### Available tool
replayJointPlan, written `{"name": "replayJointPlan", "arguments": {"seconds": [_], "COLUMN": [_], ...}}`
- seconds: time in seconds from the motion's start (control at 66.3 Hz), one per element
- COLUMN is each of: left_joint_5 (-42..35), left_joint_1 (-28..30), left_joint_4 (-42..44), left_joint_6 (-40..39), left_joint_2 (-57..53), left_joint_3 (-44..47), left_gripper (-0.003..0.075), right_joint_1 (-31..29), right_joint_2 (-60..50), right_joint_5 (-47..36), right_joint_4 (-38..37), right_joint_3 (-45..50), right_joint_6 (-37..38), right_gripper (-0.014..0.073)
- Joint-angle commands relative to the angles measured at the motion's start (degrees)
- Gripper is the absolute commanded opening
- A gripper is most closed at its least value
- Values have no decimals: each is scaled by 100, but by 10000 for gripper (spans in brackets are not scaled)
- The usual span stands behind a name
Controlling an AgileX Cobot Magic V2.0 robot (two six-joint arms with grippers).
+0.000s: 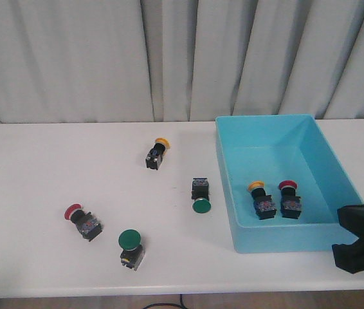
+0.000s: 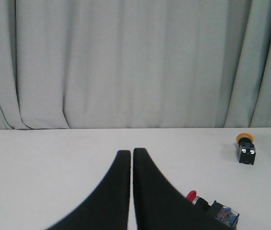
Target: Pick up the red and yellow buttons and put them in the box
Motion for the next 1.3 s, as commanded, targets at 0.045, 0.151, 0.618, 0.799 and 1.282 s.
{"name": "replayJointPlan", "arguments": {"seconds": [0.045, 0.151, 0.618, 0.799, 1.282], "left_joint_5": [-454, -454, -446, -446, -441], "left_joint_1": [-82, -94, -94, -94, -94], "left_joint_4": [91, 91, 96, 96, 96], "left_joint_6": [-197, -124, -102, -102, -102], "left_joint_2": [-113, -113, -91, -91, -90], "left_joint_3": [164, 164, 162, 162, 162], "left_gripper": [-8, -8, -8, -8, -8], "right_joint_1": [-10, -10, -10, -10, -788], "right_joint_2": [-31, -31, -31, -31, -1031], "right_joint_5": [-304, -304, -304, -304, -2196], "right_joint_4": [-28, -28, -28, -28, -313], "right_joint_3": [-144, -144, -144, -144, 966], "right_joint_6": [-8, -8, -8, -8, 12], "right_gripper": [-7, -7, -7, -7, -7]}}
